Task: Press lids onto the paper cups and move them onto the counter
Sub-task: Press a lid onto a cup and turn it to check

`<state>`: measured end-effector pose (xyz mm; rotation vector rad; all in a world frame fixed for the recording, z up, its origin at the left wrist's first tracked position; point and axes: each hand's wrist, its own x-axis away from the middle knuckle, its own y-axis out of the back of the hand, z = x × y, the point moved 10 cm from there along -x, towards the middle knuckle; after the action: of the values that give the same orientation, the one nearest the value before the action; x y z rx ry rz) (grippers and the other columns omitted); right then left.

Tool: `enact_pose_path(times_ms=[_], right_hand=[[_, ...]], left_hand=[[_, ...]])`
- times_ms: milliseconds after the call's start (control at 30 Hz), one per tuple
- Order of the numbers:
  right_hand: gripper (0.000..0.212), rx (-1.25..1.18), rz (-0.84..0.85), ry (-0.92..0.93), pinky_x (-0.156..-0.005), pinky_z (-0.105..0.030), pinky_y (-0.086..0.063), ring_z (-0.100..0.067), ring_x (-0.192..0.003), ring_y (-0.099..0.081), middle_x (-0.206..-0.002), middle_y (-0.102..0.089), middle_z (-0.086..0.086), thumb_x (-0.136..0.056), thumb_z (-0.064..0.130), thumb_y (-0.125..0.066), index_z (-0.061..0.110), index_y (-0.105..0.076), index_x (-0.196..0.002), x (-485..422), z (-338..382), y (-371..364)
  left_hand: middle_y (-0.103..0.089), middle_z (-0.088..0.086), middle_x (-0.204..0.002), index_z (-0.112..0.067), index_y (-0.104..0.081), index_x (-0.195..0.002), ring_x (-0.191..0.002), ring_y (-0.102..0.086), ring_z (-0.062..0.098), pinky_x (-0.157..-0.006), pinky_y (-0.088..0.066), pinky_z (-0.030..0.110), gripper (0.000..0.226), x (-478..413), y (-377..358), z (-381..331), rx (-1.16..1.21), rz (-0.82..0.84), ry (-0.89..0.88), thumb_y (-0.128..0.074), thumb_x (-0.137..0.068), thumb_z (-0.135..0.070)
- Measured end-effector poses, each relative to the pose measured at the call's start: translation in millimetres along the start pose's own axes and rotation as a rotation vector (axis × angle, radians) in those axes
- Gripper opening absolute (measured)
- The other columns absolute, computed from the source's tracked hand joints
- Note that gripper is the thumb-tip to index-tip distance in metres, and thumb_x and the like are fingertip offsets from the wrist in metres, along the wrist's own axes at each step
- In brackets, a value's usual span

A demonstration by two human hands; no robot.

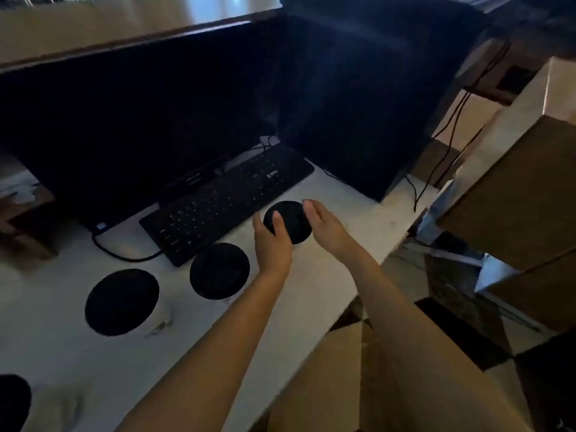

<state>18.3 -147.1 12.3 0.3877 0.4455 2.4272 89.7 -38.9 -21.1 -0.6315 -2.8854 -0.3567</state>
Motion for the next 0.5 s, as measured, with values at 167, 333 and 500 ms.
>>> enact_pose_path(times_ms=[167, 333, 500], right_hand=[[0.032, -0.128, -0.061, -0.014, -0.093, -0.029, -0.046, -0.013, -0.102, -0.055, -0.108, -0.058, 0.003, -0.100, 0.032, -0.038, 0.017, -0.059, -0.119, -21, -6, -15], [0.026, -0.305, -0.132, -0.031, -0.093, -0.033, -0.049, -0.017, -0.104, -0.056, -0.110, -0.059, 0.000, -0.099, 0.020, -0.041, 0.016, -0.061, -0.115, -25, -21, -18], [0.027, -0.306, -0.146, -0.019, -0.092, -0.035, -0.050, -0.015, -0.102, -0.057, -0.107, -0.060, 0.002, -0.099, 0.019, -0.041, 0.015, -0.062, -0.114, -27, -22, -18]], left_hand=[[-0.052, 0.007, -0.135, -0.018, -0.039, -0.139, -0.120, -0.052, 0.023, -0.100, -0.043, 0.034, 0.042, -10, -3, 0, 0.060, -0.063, -0.006, -0.034, -0.100, -0.033], [-0.053, 0.004, -0.130, -0.015, -0.044, -0.135, -0.105, -0.050, 0.010, -0.086, -0.040, 0.021, 0.037, -11, -4, 4, 0.163, -0.113, -0.031, -0.036, -0.100, -0.026], [-0.054, 0.003, -0.128, -0.015, -0.045, -0.134, -0.105, -0.051, 0.010, -0.073, -0.042, 0.004, 0.036, -11, -5, 10, 0.232, -0.130, 0.004, -0.037, -0.100, -0.025]])
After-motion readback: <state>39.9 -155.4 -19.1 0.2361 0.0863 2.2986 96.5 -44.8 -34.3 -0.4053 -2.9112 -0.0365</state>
